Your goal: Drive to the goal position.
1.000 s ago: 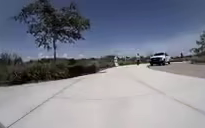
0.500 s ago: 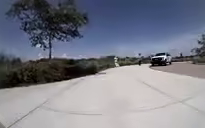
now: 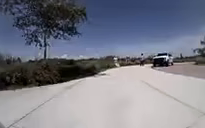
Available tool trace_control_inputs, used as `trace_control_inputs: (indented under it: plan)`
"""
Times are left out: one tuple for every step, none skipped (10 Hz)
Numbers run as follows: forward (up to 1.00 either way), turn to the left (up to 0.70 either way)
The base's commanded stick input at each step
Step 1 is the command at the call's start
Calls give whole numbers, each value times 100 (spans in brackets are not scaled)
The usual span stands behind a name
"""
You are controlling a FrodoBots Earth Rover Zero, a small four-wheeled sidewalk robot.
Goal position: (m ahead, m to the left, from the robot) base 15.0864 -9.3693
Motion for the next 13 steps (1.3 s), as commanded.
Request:
trace_control_inputs:
  plan:
    - [85, 0]
    - [85, 0]
    - [85, 0]
    - [85, 0]
    - [85, 0]
    - [85, 0]
    - [85, 0]
    - [85, 0]
    - [85, 0]
    - [85, 0]
    - [85, 0]
    - [85, 0]
    - [85, 0]
